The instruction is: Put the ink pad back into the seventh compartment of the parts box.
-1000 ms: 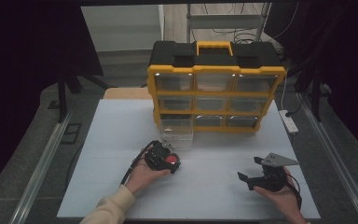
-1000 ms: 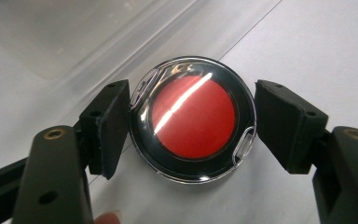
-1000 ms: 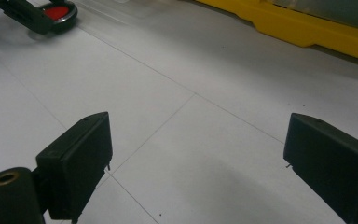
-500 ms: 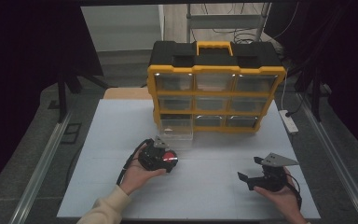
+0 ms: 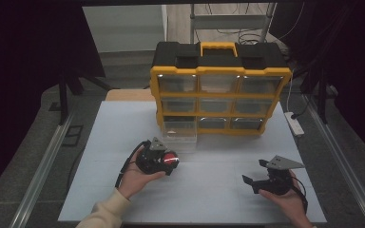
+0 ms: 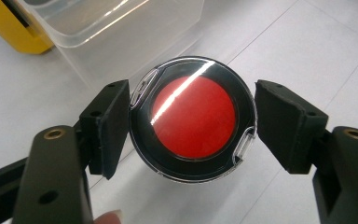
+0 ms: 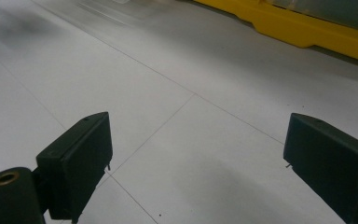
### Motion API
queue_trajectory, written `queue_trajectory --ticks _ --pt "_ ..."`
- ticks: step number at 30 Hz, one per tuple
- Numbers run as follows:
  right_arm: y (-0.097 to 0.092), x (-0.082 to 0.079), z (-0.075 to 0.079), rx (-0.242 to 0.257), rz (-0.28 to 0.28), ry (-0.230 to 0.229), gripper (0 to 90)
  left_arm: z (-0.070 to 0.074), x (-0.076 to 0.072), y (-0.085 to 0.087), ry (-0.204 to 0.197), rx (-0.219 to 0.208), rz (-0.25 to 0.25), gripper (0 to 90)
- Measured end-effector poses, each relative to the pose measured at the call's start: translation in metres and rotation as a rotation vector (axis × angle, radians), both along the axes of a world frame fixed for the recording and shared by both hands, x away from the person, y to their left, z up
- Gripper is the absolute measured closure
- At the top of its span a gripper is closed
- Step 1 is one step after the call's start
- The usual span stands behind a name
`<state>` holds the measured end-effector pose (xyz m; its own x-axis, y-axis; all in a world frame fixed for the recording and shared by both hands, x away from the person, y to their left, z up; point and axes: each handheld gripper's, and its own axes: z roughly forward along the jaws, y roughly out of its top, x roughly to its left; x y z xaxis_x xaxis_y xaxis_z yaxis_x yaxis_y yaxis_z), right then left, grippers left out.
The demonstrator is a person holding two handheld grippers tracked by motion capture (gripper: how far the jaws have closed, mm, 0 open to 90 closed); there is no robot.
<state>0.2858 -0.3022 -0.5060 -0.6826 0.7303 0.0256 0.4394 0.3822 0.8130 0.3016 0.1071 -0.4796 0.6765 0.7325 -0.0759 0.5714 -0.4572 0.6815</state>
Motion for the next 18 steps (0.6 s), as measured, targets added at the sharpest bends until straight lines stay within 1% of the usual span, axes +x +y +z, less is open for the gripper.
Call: queue_trajectory --ticks 18 --pt "0.0 0.0 0.0 0.0 -0.001 0.001 7.8 0.019 -0.008 0.007 -0.037 -0.033 -0.004 30.1"
